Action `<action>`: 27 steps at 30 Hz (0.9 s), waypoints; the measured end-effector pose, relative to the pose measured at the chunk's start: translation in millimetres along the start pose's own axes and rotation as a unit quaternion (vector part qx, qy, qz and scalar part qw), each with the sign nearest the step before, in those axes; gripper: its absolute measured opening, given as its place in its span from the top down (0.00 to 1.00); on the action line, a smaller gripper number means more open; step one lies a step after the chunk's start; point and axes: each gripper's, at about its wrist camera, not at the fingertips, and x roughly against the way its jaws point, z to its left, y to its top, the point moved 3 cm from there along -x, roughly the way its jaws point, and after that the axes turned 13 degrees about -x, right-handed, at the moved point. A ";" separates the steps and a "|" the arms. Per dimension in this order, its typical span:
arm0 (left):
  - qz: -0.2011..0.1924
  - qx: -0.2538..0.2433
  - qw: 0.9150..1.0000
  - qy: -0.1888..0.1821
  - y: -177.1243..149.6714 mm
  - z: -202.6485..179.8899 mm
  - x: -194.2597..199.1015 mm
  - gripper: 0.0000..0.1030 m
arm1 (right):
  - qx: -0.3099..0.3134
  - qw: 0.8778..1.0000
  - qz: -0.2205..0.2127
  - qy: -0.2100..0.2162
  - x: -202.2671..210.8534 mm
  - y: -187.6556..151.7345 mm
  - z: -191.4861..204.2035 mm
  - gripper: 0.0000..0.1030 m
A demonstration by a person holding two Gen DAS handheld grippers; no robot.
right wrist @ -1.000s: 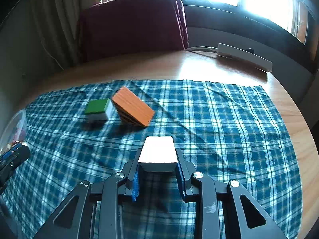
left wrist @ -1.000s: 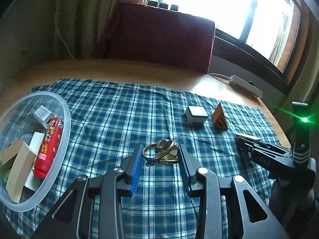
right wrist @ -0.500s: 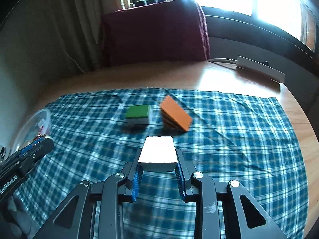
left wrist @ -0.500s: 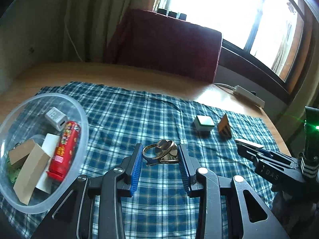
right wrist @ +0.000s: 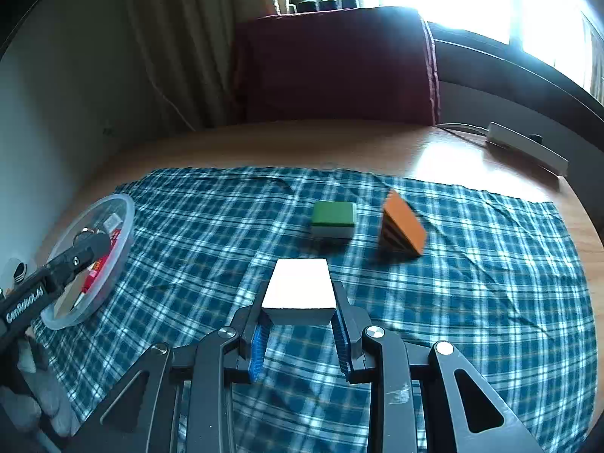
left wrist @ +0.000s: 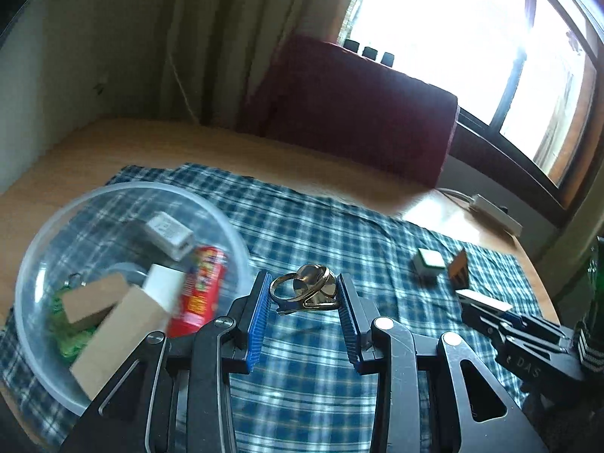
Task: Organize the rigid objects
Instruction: 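Carry the brass ring into the clear bowl and open the left gripper while the right gripper holds the cube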
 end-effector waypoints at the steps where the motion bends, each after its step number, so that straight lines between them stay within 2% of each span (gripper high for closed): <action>1: -0.003 0.003 1.000 0.005 0.4 8.6 3.9 0.65 | 0.002 1.000 0.001 0.002 -1.2 -0.2 3.8 0.70; 4: -0.008 0.012 1.000 0.017 1.6 27.4 11.3 0.65 | 0.008 1.000 0.003 0.007 -2.7 -2.1 11.6 0.70; 22: -0.016 0.051 0.996 0.073 1.6 78.9 5.1 0.64 | 0.035 0.999 0.015 0.038 -12.7 -7.9 53.8 0.70; 23: -0.017 0.054 0.996 0.075 1.1 81.5 5.2 0.58 | 0.037 0.998 0.014 0.039 -13.6 -8.1 56.8 0.70; 24: -0.017 0.059 0.995 0.076 0.7 84.5 5.3 0.44 | 0.039 0.998 0.015 0.041 -11.7 -7.7 57.6 0.70; 25: -0.019 0.067 0.994 0.079 0.0 88.1 5.4 0.38 | 0.042 0.998 0.015 0.044 -12.7 -8.2 61.5 0.70; 27: -0.026 0.078 0.993 0.088 -0.9 94.4 7.9 0.36 | 0.046 0.997 0.017 0.051 -13.6 -8.9 68.2 0.70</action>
